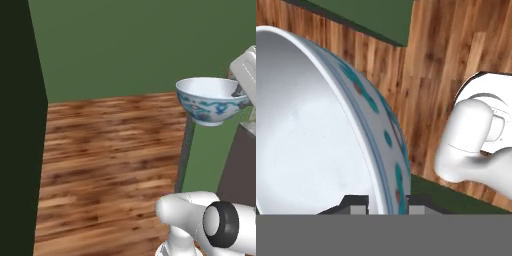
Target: Pick up the bowls from the cabinet and place each bowl in front of a stool on the dining counter.
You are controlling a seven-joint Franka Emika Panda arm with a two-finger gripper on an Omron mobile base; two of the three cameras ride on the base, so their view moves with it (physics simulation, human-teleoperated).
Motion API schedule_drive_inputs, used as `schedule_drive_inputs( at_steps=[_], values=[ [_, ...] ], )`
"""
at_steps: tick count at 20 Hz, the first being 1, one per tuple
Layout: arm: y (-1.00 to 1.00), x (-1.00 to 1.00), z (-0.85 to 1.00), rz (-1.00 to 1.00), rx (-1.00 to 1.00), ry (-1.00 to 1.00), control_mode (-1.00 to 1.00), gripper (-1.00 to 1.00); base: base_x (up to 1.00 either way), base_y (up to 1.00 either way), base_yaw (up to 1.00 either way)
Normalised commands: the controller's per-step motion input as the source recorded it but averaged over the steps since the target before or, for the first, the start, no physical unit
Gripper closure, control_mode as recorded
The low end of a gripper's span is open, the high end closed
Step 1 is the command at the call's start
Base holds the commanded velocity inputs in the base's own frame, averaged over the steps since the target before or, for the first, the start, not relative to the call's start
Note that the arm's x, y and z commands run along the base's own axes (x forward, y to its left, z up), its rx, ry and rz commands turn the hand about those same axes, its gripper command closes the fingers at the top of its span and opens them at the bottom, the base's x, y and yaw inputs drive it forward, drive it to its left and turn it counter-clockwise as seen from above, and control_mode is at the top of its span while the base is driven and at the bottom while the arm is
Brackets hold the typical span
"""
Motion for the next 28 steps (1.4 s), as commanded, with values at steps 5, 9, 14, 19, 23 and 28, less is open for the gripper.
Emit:
schedule_drive_inputs(
  at_steps=[5, 9, 14, 19, 23, 28],
  values=[
    [0.0, 0.0, 0.0, 0.0, 0.0, 0.0, 1.0, 1.0, 1.0, 1.0, -0.32],
    [0.0, 0.0, 0.0, 0.0, 0.0, 0.0, 1.0, 1.0, 1.0, 1.0, -0.34],
    [0.0, 0.0, 0.0, 0.0, 0.0, 0.0, 1.0, 1.0, 1.0, 1.0, -0.42],
    [0.0, 0.0, 0.0, 0.0, 0.0, 0.0, 1.0, 1.0, 1.0, 0.93, -0.55],
    [0.0, 0.0, 0.0, 0.0, 0.0, 0.0, 1.0, 1.0, 0.96, 0.77, -0.68],
    [0.0, 0.0, 0.0, 0.0, 0.0, 0.0, 1.0, 1.0, 0.58, 0.54, -0.83]
  ],
)
